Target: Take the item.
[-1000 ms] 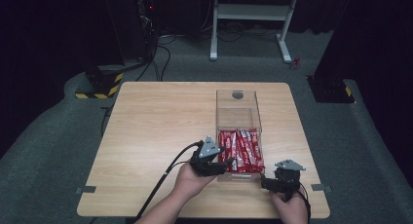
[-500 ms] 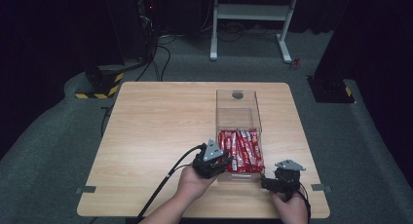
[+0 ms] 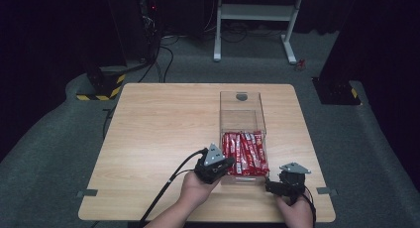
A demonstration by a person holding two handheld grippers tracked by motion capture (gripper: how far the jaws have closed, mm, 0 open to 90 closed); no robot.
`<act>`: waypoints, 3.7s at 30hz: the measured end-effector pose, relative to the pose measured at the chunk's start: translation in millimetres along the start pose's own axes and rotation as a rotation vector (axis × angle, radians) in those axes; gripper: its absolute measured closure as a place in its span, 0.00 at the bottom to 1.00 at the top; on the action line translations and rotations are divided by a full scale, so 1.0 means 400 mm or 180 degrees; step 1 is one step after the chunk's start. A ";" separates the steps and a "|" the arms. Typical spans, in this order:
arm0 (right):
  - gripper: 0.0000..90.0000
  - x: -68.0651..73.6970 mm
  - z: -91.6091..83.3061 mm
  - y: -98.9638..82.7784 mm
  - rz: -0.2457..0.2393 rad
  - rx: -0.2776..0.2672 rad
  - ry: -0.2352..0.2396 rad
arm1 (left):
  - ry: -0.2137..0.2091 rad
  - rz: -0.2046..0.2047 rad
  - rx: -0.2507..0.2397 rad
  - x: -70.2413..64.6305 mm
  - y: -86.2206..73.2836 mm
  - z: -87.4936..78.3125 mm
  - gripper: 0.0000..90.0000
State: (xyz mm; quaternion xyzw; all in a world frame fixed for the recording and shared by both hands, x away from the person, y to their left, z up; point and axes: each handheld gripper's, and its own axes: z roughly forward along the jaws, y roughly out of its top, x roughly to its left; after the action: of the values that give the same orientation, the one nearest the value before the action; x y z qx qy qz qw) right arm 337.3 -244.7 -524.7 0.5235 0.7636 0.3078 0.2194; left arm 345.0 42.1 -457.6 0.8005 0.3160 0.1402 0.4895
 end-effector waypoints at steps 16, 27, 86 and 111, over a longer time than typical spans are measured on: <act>0.10 0.000 0.000 0.000 -0.0002 0.0000 0.0000 | -0.0116 -0.0084 -0.0212 -0.011 -0.003 -0.045 0.98; 0.10 0.000 0.000 0.000 -0.0001 0.0000 0.0000 | -0.0217 -0.0138 -0.0359 0.001 -0.011 -0.067 0.98; 0.11 0.001 -0.002 -0.002 0.0003 -0.0003 0.0011 | -0.0043 -0.0159 -0.0733 0.158 -0.018 -0.252 0.98; 0.11 0.001 -0.002 -0.002 0.0002 -0.0004 0.0011 | 0.0478 -0.0366 -0.0759 0.286 -0.063 -0.306 0.98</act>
State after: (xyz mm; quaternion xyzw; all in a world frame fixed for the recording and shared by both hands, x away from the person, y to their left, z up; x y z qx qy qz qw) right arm 336.1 -244.6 -524.6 0.5230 0.7637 0.3092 0.2183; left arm 357.3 208.7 -430.2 0.7046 0.3782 0.2078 0.5633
